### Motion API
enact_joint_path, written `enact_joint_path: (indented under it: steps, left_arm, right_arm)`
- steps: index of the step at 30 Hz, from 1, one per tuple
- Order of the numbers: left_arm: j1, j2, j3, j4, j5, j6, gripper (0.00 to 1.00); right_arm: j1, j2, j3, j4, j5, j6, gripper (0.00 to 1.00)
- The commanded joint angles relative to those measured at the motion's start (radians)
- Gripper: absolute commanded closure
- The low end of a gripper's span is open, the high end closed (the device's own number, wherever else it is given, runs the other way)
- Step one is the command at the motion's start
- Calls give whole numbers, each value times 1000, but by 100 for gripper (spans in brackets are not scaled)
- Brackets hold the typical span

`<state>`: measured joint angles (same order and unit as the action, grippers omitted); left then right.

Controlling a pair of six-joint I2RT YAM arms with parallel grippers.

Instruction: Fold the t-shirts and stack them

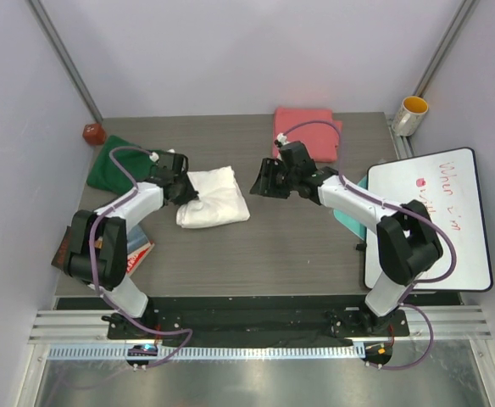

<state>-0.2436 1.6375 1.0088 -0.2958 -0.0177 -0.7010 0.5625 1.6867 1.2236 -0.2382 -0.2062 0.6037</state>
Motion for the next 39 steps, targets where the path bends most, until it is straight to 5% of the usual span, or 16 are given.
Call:
enact_joint_path:
  steps: [1,23,39]
  left_arm:
    - [4,-68,73,-71,-93,80,100]
    - [7,156,551,-371,-412,408,100]
    - [148,205,761,-399,-404,512,100]
  right_arm:
    - [1,7,-30,10,2,1,48]
    - [-12,64,-78,23,-84,4,49]
    - [-42,107,-87,22,-160,-5,49]
